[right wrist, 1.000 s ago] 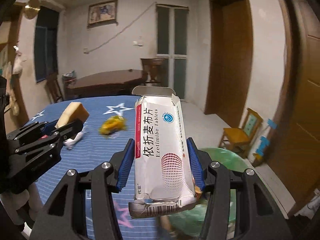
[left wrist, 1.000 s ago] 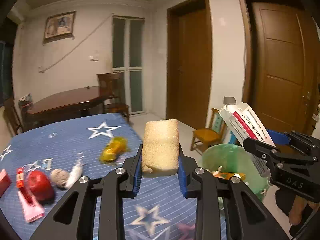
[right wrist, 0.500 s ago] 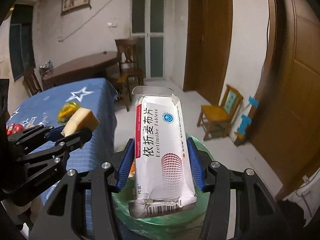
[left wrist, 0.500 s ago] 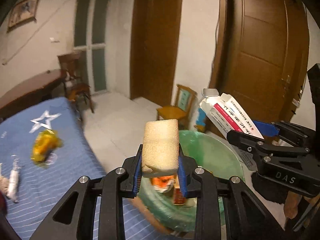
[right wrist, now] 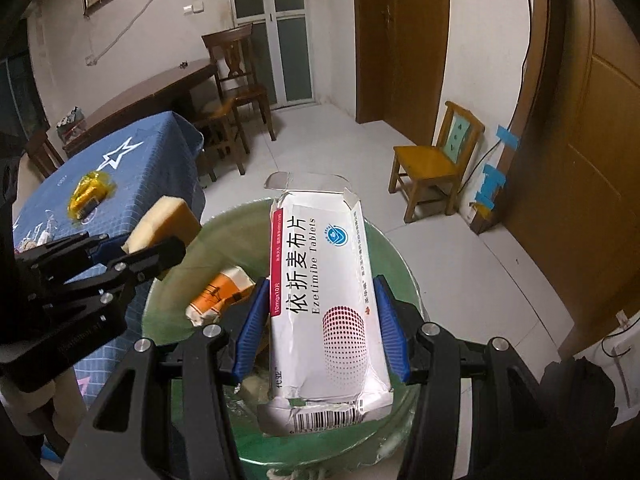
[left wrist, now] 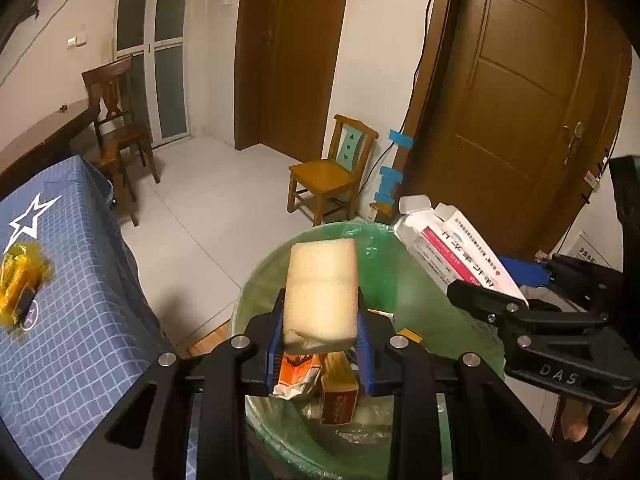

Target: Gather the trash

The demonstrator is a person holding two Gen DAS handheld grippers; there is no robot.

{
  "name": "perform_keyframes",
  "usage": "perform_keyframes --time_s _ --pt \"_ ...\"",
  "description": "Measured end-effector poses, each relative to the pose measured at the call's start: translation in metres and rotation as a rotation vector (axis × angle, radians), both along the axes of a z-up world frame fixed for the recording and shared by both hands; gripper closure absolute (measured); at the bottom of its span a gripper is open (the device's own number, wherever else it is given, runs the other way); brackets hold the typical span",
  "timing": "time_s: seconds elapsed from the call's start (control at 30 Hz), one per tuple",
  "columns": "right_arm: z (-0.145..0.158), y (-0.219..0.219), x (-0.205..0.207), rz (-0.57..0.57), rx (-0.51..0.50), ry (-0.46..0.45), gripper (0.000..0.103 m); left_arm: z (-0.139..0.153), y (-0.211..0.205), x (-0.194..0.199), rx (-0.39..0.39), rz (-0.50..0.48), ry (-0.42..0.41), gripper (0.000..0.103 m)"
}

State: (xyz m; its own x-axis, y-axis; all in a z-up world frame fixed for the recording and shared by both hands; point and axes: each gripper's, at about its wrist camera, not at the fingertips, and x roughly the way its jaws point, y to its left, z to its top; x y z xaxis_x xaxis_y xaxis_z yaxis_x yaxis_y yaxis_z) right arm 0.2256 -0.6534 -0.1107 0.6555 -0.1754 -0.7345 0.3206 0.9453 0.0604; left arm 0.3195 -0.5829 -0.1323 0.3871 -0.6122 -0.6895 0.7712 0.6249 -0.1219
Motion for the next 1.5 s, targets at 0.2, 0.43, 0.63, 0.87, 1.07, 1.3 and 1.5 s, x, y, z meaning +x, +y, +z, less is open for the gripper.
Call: perform_keyframes --time_s 0.2,0.43,0.63,0.87,1.07,1.3,1.5 --pt "-0.002 -0.005 0.003 0.000 0.000 0.001 0.053 -0.006 -0.009 0.015 -0.008 -0.005 0.002 0.072" --pt "-0.002 -0.006 0.004 0.010 -0.007 -0.004 0.047 -0.002 -0.013 0.025 -0.004 -0.007 0.002 0.062" --pt "-0.001 -0.014 -0.009 -0.020 0.007 -0.034 0.038 0.001 -0.001 0.030 -0.015 0.039 -0.007 0.028" --pt "0.009 -0.008 -0.021 -0.023 0.006 -0.066 0.038 0.010 0.007 0.022 -0.001 0.025 -0.013 0.028" --pt "0.023 0.002 -0.032 -0.018 -0.011 -0.101 0.036 0.015 0.012 0.011 0.013 0.017 -0.025 0.028" --pt "0.027 0.008 -0.038 -0.021 -0.014 -0.114 0.033 0.017 0.009 -0.002 0.070 -0.008 -0.040 0.014" --pt "0.032 0.011 -0.041 -0.023 -0.021 -0.132 0.032 0.017 0.011 -0.002 0.054 -0.014 -0.021 0.005"
